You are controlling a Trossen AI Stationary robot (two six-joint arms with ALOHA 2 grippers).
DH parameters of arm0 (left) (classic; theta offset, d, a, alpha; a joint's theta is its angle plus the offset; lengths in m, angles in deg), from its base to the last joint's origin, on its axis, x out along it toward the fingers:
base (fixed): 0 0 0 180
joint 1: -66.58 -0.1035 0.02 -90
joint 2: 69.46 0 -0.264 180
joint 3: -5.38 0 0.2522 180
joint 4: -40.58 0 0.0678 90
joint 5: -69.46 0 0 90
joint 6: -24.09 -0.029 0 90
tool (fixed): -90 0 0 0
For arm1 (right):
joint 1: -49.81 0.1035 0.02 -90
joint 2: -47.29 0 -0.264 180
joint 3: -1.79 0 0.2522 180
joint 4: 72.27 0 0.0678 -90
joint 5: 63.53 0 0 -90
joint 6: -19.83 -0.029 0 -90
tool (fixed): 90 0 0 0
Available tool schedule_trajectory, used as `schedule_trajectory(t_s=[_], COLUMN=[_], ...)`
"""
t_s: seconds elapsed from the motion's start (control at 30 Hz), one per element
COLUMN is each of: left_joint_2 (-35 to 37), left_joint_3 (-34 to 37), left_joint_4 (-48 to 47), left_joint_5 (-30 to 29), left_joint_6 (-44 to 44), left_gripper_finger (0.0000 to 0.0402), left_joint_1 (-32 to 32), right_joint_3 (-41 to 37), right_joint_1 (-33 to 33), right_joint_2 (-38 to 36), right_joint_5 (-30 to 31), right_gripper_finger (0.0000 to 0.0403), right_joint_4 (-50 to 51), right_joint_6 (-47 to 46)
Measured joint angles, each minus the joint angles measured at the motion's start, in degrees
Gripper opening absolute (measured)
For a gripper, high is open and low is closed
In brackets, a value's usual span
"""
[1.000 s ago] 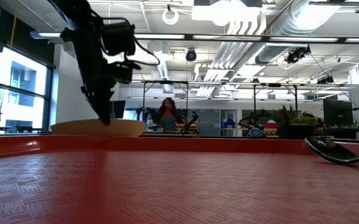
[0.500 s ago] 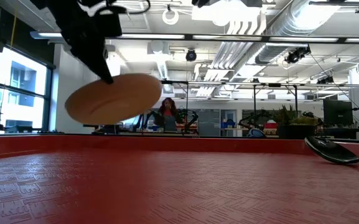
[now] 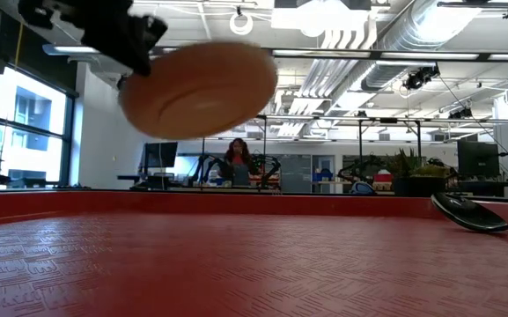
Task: Pick and place plate/cup/fork/spoon on tray
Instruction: Put the light orange plate on the red serving tray
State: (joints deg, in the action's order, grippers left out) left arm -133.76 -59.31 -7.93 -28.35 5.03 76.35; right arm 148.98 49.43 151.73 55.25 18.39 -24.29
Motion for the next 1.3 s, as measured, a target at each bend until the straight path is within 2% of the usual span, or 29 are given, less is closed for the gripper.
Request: schedule_trajectory(t_s=[0.43, 0.77, 1.1, 1.3], left_joint_2=[-8.1, -17.0, -23.6, -26.7], left_joint_3=[-5.5, -8.6, -8.6, -8.6], left_joint_4=[-1.0, -0.8, 1.6, 3.0], left_joint_5=[1.3, 1.2, 1.1, 0.9], left_joint_6=[-13.1, -22.2, -23.7, -27.6], left_gripper_finger=[0.0001, 0.0001, 0.0001, 0.0001], left_joint_1=[10.0, 16.9, 22.8, 25.5], right_joint_3=[0.0, 0.0, 0.0, 0.0], right_joint_1=[2.7, 2.7, 2.7, 2.7], right_joint_2=[-0.8, -0.8, -0.7, -0.7], right_joint_5=[3.9, 3.1, 3.1, 3.1], right_gripper_finger=[0.0076, 0.0076, 0.0076, 0.0076], right_joint_4=[-6.7, -7.3, -7.2, -7.3], right_joint_6=[-6.7, -9.9, -9.9, -11.3])
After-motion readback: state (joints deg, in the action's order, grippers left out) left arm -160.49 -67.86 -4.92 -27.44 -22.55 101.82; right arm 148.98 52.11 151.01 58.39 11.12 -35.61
